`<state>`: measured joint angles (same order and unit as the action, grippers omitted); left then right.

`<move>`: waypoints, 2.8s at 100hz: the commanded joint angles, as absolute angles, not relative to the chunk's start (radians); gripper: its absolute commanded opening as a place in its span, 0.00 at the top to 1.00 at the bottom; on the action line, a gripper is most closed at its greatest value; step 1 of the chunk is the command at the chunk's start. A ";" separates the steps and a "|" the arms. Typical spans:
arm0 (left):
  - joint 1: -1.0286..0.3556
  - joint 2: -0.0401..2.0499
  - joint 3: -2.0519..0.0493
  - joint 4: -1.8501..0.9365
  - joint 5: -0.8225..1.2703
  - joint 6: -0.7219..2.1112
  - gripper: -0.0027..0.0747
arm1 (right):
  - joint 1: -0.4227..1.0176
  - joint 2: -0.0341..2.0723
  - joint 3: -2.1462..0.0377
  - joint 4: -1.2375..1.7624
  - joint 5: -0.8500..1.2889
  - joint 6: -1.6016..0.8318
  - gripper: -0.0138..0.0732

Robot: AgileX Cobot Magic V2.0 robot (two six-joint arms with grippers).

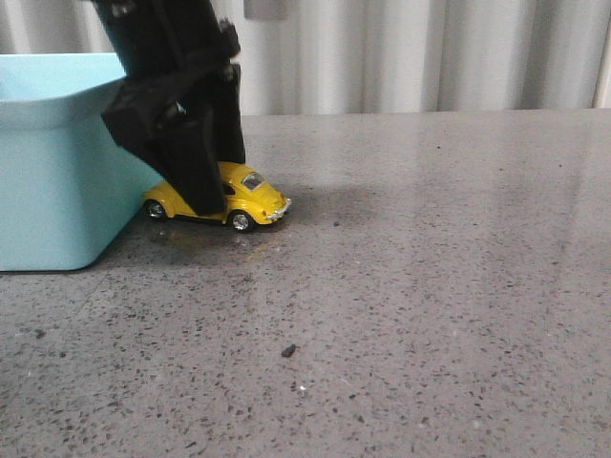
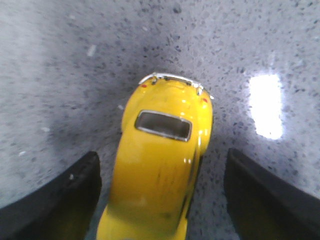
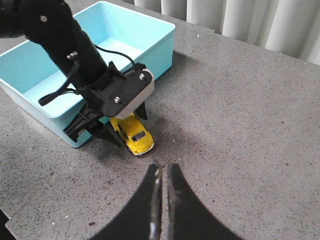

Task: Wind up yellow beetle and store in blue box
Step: 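Close the left gripper around the beetle's body, then lift the beetle with the left gripper and carry it over the box, then lower the beetle into the blue box and open the left gripper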

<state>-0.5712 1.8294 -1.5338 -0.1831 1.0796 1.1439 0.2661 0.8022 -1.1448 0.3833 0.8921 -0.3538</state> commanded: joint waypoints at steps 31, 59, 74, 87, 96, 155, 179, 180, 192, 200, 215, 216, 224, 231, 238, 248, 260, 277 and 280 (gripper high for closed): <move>-0.574 1.814 -1.563 -0.259 1.054 1.146 0.44 | 0.270 0.794 -1.165 0.395 0.819 -0.362 0.90; -0.574 1.812 -1.580 -0.327 1.081 1.146 0.85 | 0.270 0.794 -1.165 0.395 0.819 -0.362 0.90; -0.574 1.798 -1.648 -0.328 1.085 1.146 0.99 | 0.270 0.794 -1.165 0.395 0.819 -0.362 0.90; -0.572 1.771 -1.772 -0.329 1.082 1.146 0.99 | 0.270 0.794 -1.165 0.395 0.819 -0.362 0.90; -0.559 1.751 -1.868 -0.329 1.077 1.142 0.99 | 0.270 0.794 -1.165 0.395 0.819 -0.362 0.90; -0.201 1.674 -2.049 -0.206 1.199 0.664 0.99 | 0.270 0.794 -1.165 0.395 0.821 -0.362 0.90; -0.076 1.700 -1.998 -0.220 1.270 0.384 0.99 | 0.270 0.794 -1.165 0.395 0.817 -0.362 0.90; -0.076 1.701 -1.988 -0.223 1.270 0.378 0.99 | 0.270 0.794 -1.165 0.395 0.817 -0.362 0.90; -0.071 1.717 -1.890 -0.225 1.270 0.337 0.99 | 0.270 0.794 -1.165 0.395 0.817 -0.362 0.90; -0.071 1.732 -1.817 -0.225 1.270 0.336 0.99 | 0.270 0.794 -1.165 0.395 0.817 -0.362 0.90; -0.071 1.774 -1.710 -0.223 1.270 0.335 0.99 | 0.270 0.794 -1.165 0.395 0.819 -0.362 0.90; -0.071 1.776 -1.707 -0.223 1.270 0.335 0.99 | 0.270 0.794 -1.165 0.395 0.819 -0.362 0.90; -0.071 1.803 -1.687 -0.227 1.270 0.335 0.99 | 0.270 0.794 -1.165 0.395 0.819 -0.362 0.90; -0.073 1.818 -1.687 -0.227 1.270 0.335 0.99 | 0.270 0.794 -1.165 0.395 0.819 -0.362 0.90; -0.073 1.829 -1.690 -0.224 1.265 0.334 0.99 | 0.270 0.794 -1.165 0.395 0.819 -0.362 0.90; -0.073 1.831 -1.690 -0.216 1.258 0.334 0.97 | 0.270 0.794 -1.165 0.395 0.819 -0.362 0.90; -0.073 1.833 -1.690 -0.208 1.251 0.334 0.80 | 0.270 0.794 -1.165 0.395 0.819 -0.362 0.90; -0.073 1.833 -1.690 -0.200 1.249 0.329 0.54 | 0.270 0.794 -1.165 0.395 0.819 -0.362 0.90; -0.073 1.833 -1.690 -0.200 1.249 0.325 0.49 | 0.270 0.794 -1.165 0.395 0.819 -0.362 0.90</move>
